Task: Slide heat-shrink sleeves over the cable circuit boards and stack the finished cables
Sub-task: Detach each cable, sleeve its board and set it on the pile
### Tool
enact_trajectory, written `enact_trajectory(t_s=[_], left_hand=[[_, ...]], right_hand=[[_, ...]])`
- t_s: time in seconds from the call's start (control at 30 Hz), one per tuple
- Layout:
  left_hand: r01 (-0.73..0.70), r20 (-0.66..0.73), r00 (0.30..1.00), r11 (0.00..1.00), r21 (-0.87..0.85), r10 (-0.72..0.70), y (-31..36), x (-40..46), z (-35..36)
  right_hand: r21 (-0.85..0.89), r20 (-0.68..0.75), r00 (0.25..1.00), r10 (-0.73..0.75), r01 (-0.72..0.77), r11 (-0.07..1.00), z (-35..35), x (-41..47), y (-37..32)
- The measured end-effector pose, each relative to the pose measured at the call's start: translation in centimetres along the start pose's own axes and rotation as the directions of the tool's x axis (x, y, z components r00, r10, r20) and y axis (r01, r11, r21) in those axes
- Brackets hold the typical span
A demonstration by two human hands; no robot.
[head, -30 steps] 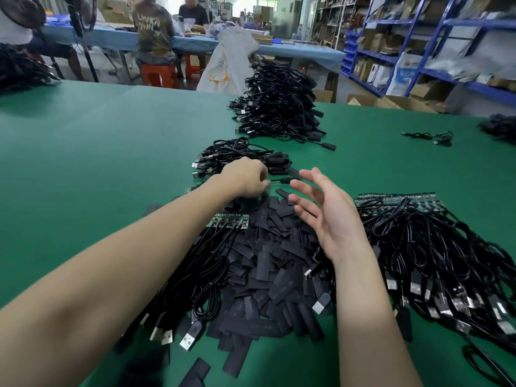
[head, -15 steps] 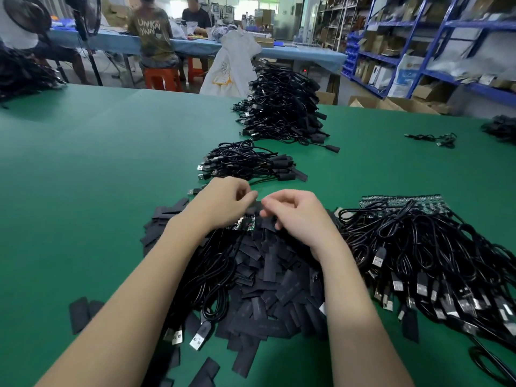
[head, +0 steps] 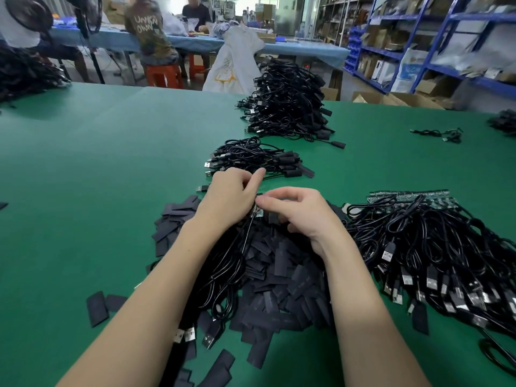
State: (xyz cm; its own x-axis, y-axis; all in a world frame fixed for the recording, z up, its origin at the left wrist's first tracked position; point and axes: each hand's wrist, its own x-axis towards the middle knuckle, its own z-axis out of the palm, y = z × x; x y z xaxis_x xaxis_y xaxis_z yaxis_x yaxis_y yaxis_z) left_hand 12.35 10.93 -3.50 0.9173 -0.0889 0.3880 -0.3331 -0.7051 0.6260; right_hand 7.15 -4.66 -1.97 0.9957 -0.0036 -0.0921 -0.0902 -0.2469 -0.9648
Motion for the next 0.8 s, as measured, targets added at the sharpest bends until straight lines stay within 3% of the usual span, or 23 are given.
enact_trajectory(t_s=[0.3,0.47,0.63,0.8], left_hand=[[0.028,-0.054,0.998,0.997,-0.073,-0.032,1.1,-0.2,0.0],[0.001,-0.058,0.998,0.997,-0.083,-0.005,1.4,-0.1,-0.3],[0.056,-0.019,0.998,0.987,-0.153,-0.059,1.4,-0.2,-0.4],[0.073,-0.017,0.997,0.995,-0.073,-0.075,0.7,-0.1,-1.1]], right_hand=[[0.219,0.102,0.993,0.060,-0.081,0.972,0.4,0.2,0.2],[0.455,0.197,0.977,0.083,-0.166,0.875,0.7,0.4,0.4],[0.582,0.270,0.957,0.104,-0.248,0.775,1.3,0.1,0.3],[0.473,0.255,0.961,0.106,-0.219,0.854,0.1,-0.2,-0.3]])
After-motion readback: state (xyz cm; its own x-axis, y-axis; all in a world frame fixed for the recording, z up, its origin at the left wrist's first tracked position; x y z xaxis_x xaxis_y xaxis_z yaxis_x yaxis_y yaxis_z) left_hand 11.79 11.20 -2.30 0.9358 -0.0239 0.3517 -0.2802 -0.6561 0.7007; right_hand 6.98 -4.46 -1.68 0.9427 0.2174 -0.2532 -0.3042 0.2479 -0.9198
